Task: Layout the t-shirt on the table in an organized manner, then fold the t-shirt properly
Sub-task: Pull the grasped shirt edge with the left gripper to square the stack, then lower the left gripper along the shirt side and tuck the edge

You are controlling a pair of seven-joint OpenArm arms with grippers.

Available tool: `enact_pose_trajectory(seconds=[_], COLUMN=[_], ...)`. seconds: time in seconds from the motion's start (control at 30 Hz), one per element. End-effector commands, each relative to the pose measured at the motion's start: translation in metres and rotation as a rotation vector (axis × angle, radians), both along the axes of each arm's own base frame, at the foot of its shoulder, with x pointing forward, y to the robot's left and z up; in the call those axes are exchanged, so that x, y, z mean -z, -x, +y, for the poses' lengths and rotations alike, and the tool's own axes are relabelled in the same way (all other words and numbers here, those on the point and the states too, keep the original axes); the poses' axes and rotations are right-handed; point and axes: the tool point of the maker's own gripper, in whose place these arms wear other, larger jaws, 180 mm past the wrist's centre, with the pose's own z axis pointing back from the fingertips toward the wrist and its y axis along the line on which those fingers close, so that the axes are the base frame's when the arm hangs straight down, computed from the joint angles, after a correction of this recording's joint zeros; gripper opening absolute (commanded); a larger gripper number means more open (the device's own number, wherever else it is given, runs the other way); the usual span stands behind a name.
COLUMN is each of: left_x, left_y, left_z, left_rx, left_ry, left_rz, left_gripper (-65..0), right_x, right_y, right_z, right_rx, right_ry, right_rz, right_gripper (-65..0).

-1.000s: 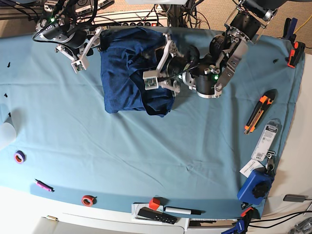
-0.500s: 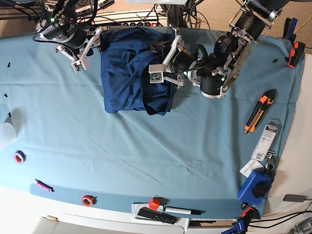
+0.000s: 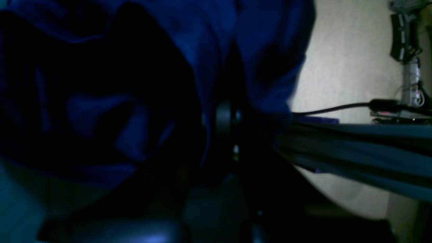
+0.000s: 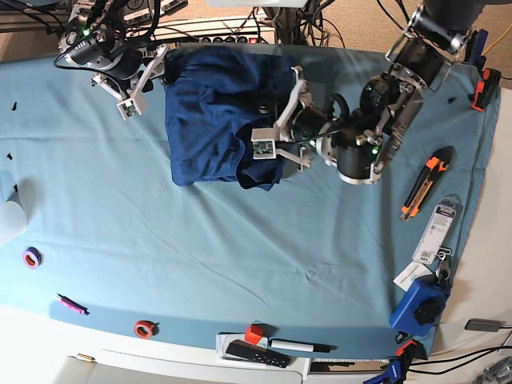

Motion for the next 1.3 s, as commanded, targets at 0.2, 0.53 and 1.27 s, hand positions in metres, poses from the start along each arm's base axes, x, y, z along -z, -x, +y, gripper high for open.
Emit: enact_pose_trajectory(seconds=[0.2, 0.53, 1.27], left_x=[-0.006, -0.024, -0.028], left_y=[-0.003, 0.015, 0.055], left_z=[0.02, 0.036, 0.027], left_rx=[-0.006, 0.005, 0.022], left_ry=[0.009, 0.109, 0.213], left_rz=[0.013, 0.157, 0.332], left_gripper=[-65.0, -65.0, -32.9], right_x=[-0.005, -0.006, -0.006], right_y=[-0.004, -0.004, -0.006], right_z=[0.0, 0.0, 0.0], right_rx=[-0.004, -0.004, -0.002], right_ry=[-0.002, -0.003, -0.006], right_rz=[-0.03, -0.031, -0.04], right_gripper=[-38.8, -38.8, -38.8])
